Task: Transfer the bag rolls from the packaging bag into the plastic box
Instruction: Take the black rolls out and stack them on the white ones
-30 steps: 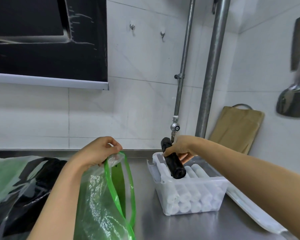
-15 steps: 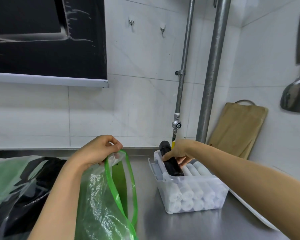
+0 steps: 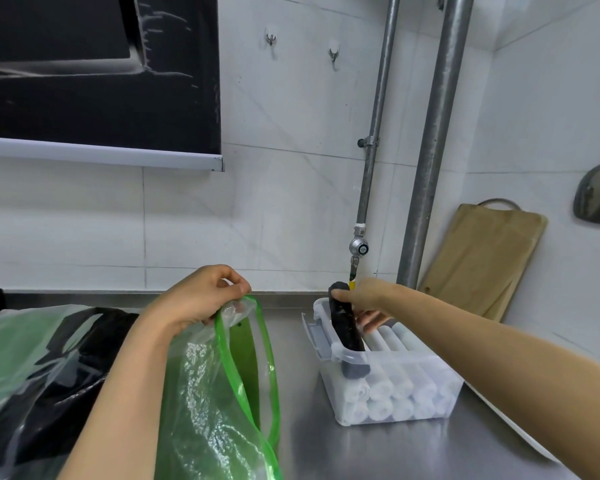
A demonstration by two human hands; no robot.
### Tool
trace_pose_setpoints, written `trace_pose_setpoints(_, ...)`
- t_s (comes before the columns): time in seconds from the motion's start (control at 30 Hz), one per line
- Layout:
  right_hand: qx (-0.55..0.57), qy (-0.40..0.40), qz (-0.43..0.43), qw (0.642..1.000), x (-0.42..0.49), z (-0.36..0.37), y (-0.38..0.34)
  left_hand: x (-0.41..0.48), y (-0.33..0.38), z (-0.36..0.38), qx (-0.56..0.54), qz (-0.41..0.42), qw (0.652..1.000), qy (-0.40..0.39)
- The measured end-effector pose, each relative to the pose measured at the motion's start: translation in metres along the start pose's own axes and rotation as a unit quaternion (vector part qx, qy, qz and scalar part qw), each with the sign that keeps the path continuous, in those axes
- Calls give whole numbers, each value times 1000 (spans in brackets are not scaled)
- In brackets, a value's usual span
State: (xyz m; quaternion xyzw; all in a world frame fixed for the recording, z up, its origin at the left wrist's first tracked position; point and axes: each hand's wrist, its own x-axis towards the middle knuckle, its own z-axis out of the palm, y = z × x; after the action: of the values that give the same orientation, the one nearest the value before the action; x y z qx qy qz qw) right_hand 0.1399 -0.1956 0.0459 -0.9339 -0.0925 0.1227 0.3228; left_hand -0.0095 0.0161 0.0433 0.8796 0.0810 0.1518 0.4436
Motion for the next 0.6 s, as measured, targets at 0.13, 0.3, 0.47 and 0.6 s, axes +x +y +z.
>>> trace_pose_setpoints(0.13,-18,60,-34,997,9,5,-6,0,0,0,-5,0,1000,2)
trace_pose_setpoints(0.3,-51,81,-75,993,14,13,-11,-1,0,-1,-4,-2,1000,-2)
trace_pose_setpoints(0.47,-124,96,-96,983,18,19,-15,-1,0,-3,-10,1,1000,3)
trace_pose_setpoints(0.6,-169,91,-86,978,22,23,-14,-1,0,-4,-14,4,1000,0)
